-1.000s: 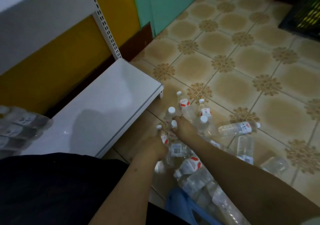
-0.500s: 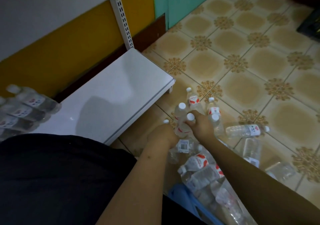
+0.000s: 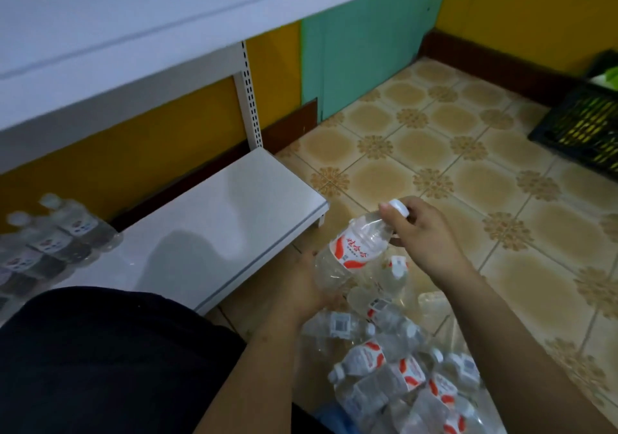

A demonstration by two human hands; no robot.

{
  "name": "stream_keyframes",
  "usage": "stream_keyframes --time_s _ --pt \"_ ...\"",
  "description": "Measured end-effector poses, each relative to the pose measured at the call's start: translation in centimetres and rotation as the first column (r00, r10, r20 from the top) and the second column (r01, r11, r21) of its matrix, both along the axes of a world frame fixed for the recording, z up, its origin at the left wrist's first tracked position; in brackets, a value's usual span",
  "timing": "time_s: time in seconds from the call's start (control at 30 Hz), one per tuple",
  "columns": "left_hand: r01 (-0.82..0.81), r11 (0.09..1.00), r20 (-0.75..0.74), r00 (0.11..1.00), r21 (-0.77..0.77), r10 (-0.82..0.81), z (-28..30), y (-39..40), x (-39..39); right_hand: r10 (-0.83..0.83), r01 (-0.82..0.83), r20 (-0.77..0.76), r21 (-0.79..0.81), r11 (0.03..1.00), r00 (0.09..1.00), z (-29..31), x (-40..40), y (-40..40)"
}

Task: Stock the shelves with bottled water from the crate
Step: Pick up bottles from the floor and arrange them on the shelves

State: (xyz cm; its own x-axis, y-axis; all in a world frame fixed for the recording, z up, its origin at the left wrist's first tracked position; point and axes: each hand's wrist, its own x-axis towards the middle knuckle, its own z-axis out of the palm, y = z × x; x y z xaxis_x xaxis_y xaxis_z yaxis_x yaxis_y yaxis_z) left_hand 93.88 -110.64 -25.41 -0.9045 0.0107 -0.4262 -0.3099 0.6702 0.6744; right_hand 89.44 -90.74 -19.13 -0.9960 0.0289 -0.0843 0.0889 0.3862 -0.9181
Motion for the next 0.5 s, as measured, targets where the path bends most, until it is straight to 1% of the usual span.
stream_keyframes --time_s 0.1,0.17,0.23,0.27,0.4,0.5 --pt "-0.063 0.985 -0.141 0.986 0.16 0.086 0.9 -0.2 0.7 -0.035 0.037 0.025 -0.117 0.992 0.999 2.0 -0.3 -1.3" --pt "-0.095 0.958 -0.157 0.977 0.272 0.141 2.2 -0.3 1.0 -0.032 0.05 0.071 -0.272 0.961 0.997 3.0 -0.3 -2.5" --pt "-0.121 0.946 -0.176 0.968 0.302 0.18 3.7 -0.1 1.6 0.013 0.04 0.121 -0.429 0.902 0.993 3.6 0.0 -3.8" --pt "-0.129 0.946 -0.199 0.961 0.296 0.193 4.4 0.0 1.9 0.036 0.025 0.124 -0.462 0.886 0.992 3.7 0.2 -4.3" --pt "-0.175 0.951 -0.316 0.914 0.255 0.253 6.6 -0.5 3.2 0.119 -0.091 0.036 -0.436 0.895 0.992 4.8 1.1 -5.2" --pt "-0.196 0.948 -0.374 0.884 0.252 0.282 7.9 -1.4 4.5 0.242 -0.22 0.02 -0.344 0.913 0.97 6.7 1.3 -5.6"
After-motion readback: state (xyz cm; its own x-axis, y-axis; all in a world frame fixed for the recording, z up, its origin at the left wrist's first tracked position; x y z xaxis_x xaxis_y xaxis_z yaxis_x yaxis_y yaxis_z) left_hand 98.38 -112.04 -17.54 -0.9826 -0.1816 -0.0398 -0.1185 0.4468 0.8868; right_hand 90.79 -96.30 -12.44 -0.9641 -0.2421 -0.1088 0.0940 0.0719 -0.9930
